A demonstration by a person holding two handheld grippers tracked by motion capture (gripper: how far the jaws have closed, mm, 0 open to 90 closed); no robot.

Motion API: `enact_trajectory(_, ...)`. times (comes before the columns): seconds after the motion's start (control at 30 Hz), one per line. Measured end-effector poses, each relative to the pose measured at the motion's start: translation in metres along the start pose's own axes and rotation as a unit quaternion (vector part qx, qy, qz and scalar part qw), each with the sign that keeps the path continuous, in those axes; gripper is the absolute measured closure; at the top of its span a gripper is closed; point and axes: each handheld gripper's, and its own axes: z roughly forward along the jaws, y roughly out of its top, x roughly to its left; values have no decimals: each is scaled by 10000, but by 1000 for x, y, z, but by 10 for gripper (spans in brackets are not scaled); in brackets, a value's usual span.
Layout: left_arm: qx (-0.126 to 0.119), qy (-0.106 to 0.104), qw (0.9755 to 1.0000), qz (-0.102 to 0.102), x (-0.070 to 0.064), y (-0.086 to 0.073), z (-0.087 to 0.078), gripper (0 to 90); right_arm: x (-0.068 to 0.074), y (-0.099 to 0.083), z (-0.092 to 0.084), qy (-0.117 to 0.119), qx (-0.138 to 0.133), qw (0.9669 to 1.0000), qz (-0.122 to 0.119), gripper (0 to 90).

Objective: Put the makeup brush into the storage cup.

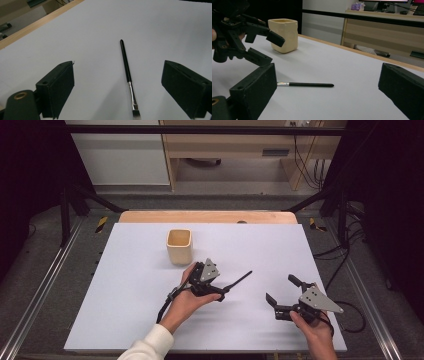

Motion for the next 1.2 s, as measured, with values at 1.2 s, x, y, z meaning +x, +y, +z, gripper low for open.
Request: enact_trajectory(1.2,1174,-136,9930,72,-17,12,43,454,-2,0,-1,-25,22,9999,97,25)
